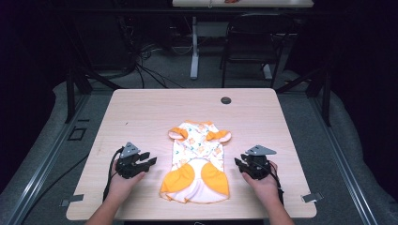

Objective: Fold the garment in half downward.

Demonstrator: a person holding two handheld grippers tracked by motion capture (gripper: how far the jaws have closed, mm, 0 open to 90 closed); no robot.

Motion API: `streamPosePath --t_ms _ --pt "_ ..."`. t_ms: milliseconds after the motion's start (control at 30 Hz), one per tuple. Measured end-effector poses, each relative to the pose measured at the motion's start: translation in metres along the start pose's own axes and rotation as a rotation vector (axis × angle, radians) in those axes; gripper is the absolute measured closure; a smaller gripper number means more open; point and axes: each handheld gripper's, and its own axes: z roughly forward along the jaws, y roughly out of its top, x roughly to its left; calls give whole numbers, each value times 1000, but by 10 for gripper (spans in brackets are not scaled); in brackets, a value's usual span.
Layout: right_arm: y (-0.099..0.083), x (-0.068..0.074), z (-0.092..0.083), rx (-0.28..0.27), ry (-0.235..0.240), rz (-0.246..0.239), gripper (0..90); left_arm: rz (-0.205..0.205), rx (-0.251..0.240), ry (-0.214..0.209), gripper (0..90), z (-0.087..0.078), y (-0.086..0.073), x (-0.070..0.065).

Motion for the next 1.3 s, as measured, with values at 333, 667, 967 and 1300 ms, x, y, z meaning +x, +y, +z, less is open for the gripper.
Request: streamPosePath --t_ms 333,667,967,1300 --pt "4 18 11 25 -4 -79 619 38 27 -61 634 11 1 -14" --pt "8 34 20 40 106 -136 780 65 39 -138 752 21 1 -35" --pt "6 52 29 97 150 -213 793 167 112 -175 803 32 -5 -60" --pt "3 56 29 128 187 -226 807 171 144 -190 822 27 -7 -57"
